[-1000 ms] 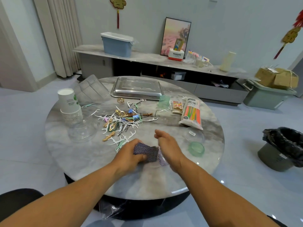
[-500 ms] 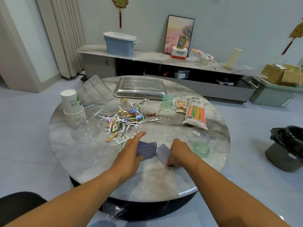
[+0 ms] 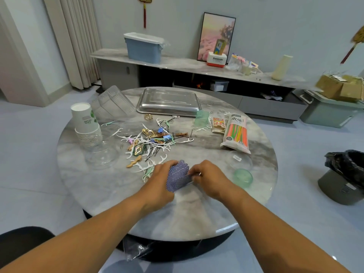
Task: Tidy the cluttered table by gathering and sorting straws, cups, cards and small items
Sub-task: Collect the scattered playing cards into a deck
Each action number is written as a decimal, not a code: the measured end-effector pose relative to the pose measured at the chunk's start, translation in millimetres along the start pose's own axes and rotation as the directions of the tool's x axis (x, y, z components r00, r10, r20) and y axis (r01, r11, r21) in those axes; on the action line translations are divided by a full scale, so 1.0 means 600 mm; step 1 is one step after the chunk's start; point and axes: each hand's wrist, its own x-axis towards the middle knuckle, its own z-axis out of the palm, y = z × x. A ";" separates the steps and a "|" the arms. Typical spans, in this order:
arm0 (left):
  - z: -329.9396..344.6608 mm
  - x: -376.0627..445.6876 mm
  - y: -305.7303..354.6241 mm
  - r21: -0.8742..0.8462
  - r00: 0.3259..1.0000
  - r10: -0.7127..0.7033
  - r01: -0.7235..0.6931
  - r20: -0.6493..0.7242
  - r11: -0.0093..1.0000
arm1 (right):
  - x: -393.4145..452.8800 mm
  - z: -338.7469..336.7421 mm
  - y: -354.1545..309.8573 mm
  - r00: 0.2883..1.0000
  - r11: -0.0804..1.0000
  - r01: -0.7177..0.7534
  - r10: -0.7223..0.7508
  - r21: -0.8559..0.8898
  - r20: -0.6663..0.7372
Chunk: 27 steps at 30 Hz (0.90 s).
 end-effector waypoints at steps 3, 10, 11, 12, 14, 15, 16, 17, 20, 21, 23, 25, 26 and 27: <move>0.010 -0.008 0.001 -0.078 0.999 0.041 -0.040 0.017 0.996 | -0.003 0.032 -0.010 0.997 1.000 0.029 -0.029 -0.009 -0.076; 0.017 -0.004 0.008 -0.004 0.968 0.072 -0.075 -0.239 0.997 | -0.011 0.058 -0.031 0.937 0.800 -0.090 0.270 0.593 -0.223; 0.021 -0.005 0.010 -0.017 0.973 0.076 -0.082 -0.219 0.997 | -0.011 0.061 -0.033 0.940 0.734 -0.132 0.307 0.667 -0.152; 0.028 -0.006 0.013 -0.045 0.976 0.071 -0.082 -0.204 0.996 | -0.013 0.066 -0.036 0.948 0.739 -0.167 0.303 0.653 -0.101; 0.041 -0.005 0.018 -0.097 0.977 0.034 -0.056 -0.210 0.994 | -0.013 0.081 -0.038 0.953 0.836 -0.208 0.290 0.509 -0.086; 0.046 -0.003 0.019 -0.104 0.975 0.008 -0.032 -0.224 0.994 | -0.011 0.087 -0.038 0.950 0.865 -0.215 0.293 0.453 -0.108; 0.048 -0.001 0.020 -0.107 0.972 -0.014 -0.011 -0.233 0.994 | -0.006 0.090 -0.040 0.944 0.869 -0.220 0.304 0.442 -0.129; 0.048 0.001 0.022 -0.116 0.971 -0.033 0.005 -0.239 0.993 | -0.002 0.090 -0.041 0.938 0.858 -0.223 0.318 0.463 -0.138; 0.046 -0.002 0.027 -0.097 0.965 -0.040 0.015 -0.258 0.995 | 0.004 0.092 -0.044 0.929 0.750 -0.184 0.345 0.635 -0.138; 0.049 -0.005 0.028 -0.050 0.963 -0.019 0.006 -0.270 0.999 | 0.003 0.094 -0.046 0.926 0.729 -0.171 0.349 0.663 -0.146; 0.054 -0.011 0.031 0.091 0.960 0.025 0.001 -0.278 0.996 | 0.001 0.101 -0.049 0.930 0.713 -0.143 0.335 0.686 -0.155; 0.048 -0.007 0.036 0.217 0.968 -0.004 0.060 -0.250 0.974 | 0.001 0.104 -0.049 0.941 0.715 -0.133 0.309 0.686 -0.140; 0.042 -0.003 0.041 0.275 0.974 -0.042 0.104 -0.224 0.956 | 0.001 0.101 -0.047 0.943 0.711 -0.136 0.307 0.689 -0.130; 0.035 0.001 0.044 0.321 0.977 -0.078 0.141 -0.199 0.937 | 0.002 0.097 -0.046 0.943 0.696 -0.138 0.310 0.705 -0.122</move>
